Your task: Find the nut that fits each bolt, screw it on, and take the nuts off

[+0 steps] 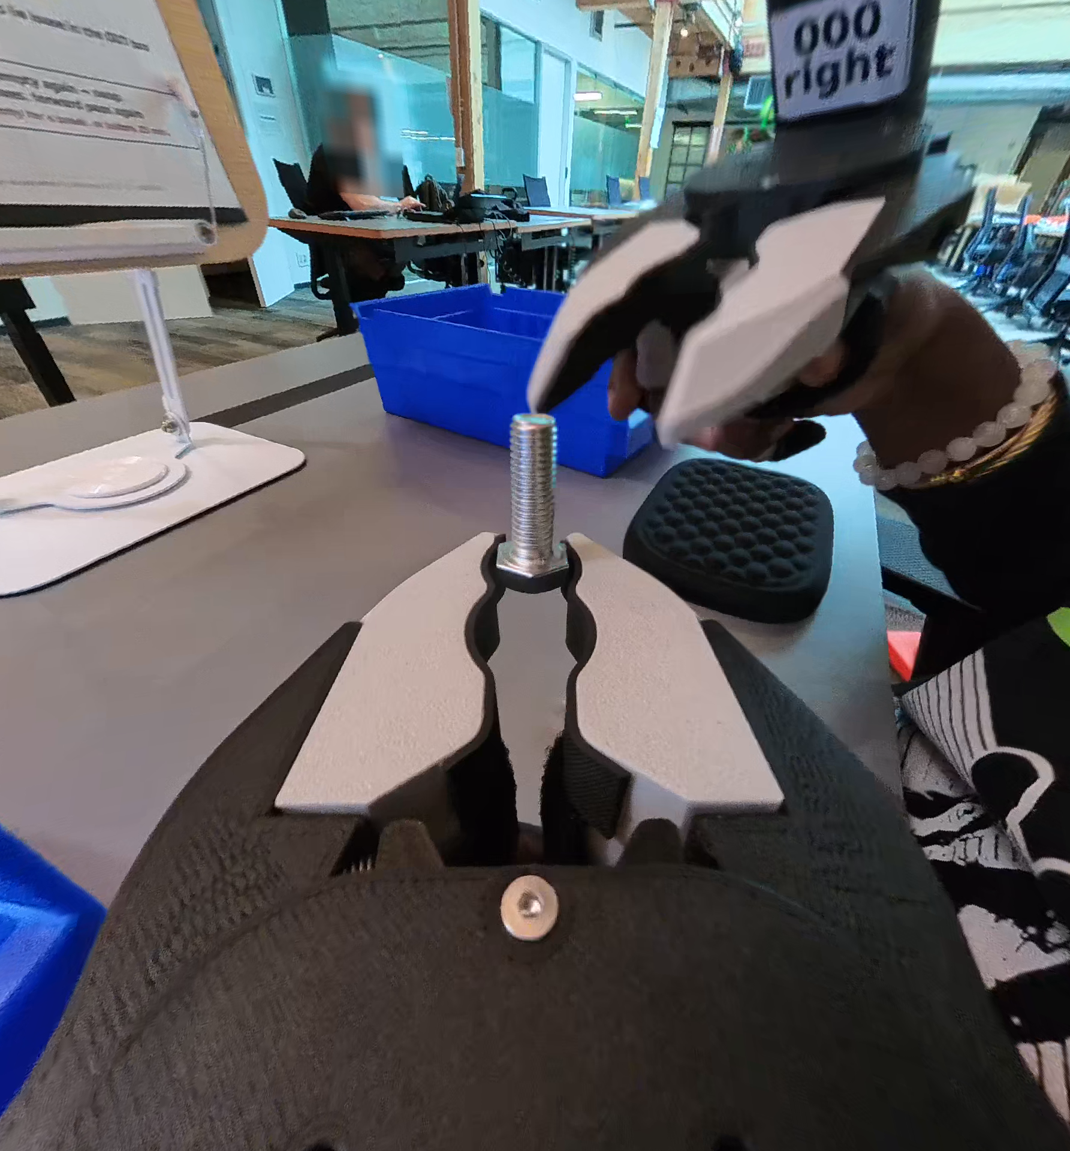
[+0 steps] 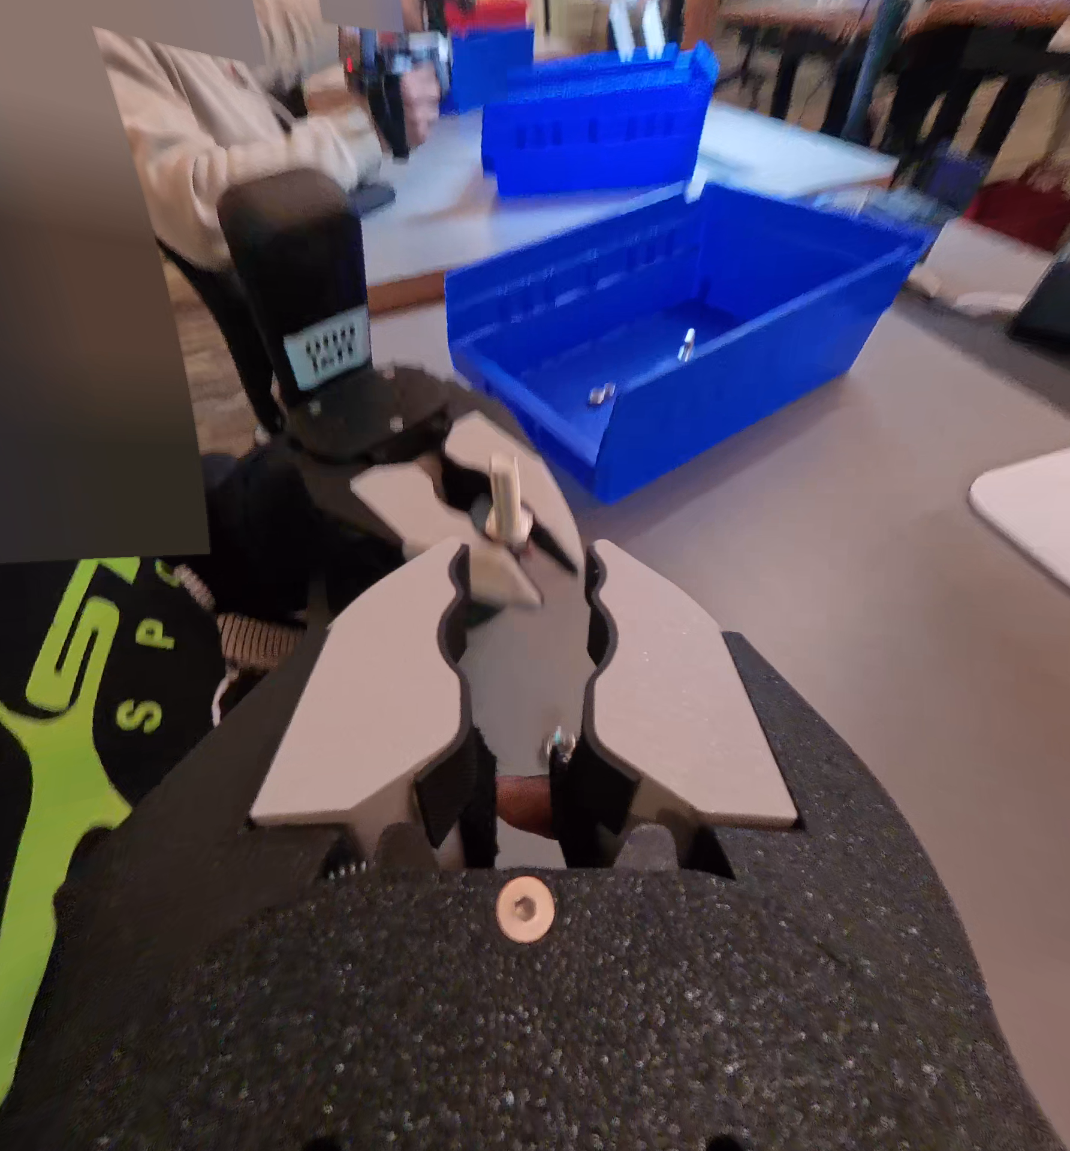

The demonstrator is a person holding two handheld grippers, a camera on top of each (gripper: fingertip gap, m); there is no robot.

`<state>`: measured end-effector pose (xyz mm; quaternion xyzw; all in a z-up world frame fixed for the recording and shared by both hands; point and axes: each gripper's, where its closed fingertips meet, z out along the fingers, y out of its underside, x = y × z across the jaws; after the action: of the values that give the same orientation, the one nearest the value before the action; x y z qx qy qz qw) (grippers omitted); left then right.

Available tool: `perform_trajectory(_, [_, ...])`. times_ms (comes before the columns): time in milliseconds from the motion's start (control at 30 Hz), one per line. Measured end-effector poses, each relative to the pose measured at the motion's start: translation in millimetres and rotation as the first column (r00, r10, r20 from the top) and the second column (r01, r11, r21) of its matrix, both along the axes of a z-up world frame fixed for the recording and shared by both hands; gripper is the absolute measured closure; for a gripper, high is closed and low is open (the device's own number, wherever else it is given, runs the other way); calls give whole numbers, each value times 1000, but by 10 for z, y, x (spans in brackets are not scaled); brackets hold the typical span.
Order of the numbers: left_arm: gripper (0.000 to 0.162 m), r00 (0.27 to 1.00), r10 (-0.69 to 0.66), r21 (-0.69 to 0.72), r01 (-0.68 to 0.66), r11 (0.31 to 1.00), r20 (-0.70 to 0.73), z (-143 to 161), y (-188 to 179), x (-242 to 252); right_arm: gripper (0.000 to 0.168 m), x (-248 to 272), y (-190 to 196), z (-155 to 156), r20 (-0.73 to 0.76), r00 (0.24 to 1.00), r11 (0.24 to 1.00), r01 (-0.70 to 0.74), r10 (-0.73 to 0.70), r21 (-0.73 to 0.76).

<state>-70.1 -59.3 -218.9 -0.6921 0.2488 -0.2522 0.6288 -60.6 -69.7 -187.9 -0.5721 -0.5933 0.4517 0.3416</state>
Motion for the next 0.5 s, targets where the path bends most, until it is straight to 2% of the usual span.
perform_trajectory(67, [145,1000,-2,-4,2,1000,16,4,-7,-20,126,106,17,-344,165,986,999,-33,35,-12])
perform_trajectory(133, [145,1000,-7,-7,7,1000,22,-4,-6,-15,125,177,21,-710,304,951,998,-56,55,-4])
perform_trajectory(233, [145,1000,-6,-11,6,1000,19,-25,-10,-12,130,212,17,-1070,420,905,997,-75,60,19])
perform_trajectory(500, [145,1000,-19,-5,19,1000,22,-34,-33,-13,138,140,22,-1304,502,864,994,-86,39,72])
